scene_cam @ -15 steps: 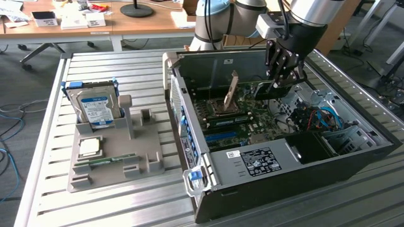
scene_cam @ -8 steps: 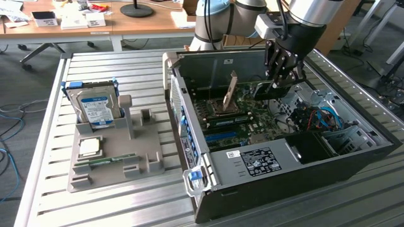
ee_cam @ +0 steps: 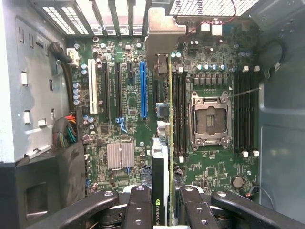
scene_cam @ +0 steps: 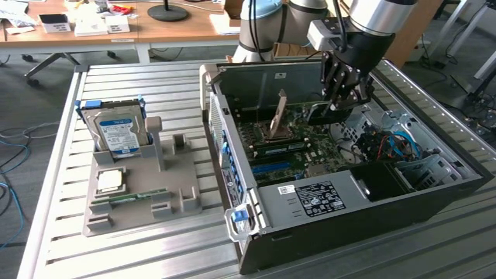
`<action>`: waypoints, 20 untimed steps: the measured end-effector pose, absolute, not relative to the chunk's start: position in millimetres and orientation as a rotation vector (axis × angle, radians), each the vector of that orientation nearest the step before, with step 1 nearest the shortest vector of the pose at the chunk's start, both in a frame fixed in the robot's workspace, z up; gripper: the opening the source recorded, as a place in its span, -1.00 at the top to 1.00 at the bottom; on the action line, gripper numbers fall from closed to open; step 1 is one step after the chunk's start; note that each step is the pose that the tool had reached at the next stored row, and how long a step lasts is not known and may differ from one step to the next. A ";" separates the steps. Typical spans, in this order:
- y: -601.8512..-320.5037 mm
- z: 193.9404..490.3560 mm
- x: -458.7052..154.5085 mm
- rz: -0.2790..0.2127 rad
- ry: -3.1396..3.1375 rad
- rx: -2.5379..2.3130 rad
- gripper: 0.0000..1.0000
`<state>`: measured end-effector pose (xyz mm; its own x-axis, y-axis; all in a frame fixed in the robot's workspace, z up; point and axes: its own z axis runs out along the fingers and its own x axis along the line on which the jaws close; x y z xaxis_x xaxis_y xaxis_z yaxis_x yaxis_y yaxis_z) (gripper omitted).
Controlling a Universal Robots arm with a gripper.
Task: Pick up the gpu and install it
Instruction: 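Insert the gpu into the slot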
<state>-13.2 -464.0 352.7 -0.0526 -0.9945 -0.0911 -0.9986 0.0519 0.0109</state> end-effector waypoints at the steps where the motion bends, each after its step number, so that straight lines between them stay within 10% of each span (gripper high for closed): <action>1: -464.0 351.8 -13.7 0.109 2.235 -2.121 0.47; 20: -464.0 345.6 -14.3 0.109 2.235 -2.121 0.47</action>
